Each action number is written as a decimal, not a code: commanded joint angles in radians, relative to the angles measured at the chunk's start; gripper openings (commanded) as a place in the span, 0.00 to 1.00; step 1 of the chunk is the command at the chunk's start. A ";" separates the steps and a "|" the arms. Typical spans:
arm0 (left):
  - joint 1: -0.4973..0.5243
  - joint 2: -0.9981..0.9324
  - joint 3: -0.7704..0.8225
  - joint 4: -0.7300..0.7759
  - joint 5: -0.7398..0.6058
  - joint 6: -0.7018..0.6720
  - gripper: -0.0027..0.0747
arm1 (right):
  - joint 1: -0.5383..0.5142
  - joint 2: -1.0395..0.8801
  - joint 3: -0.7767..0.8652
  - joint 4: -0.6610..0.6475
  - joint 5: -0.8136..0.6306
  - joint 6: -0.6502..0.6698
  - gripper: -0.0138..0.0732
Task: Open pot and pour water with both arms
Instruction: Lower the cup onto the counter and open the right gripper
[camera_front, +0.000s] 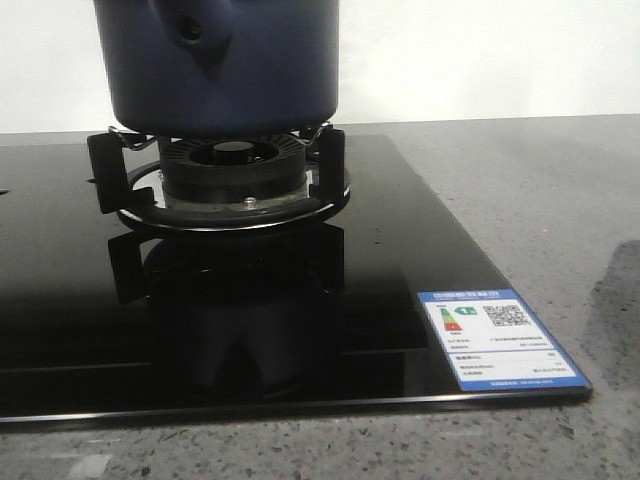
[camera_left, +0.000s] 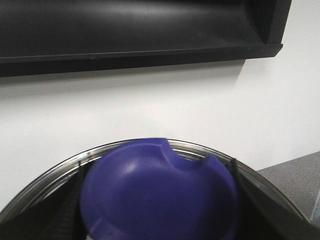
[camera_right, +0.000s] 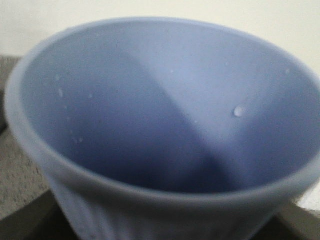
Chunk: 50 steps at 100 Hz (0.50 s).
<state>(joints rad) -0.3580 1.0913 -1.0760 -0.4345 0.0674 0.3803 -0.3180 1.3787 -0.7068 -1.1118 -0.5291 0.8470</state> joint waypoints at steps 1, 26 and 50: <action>0.003 -0.024 -0.041 -0.003 -0.100 -0.001 0.55 | -0.007 0.005 -0.024 0.023 -0.083 -0.070 0.55; 0.003 -0.024 -0.041 -0.003 -0.100 -0.001 0.55 | -0.007 0.095 -0.024 0.023 -0.145 -0.103 0.55; 0.003 -0.024 -0.041 -0.003 -0.100 -0.001 0.55 | -0.007 0.150 -0.024 0.023 -0.158 -0.131 0.55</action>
<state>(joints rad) -0.3580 1.0913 -1.0760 -0.4345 0.0674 0.3803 -0.3180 1.5411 -0.7068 -1.1156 -0.6173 0.7363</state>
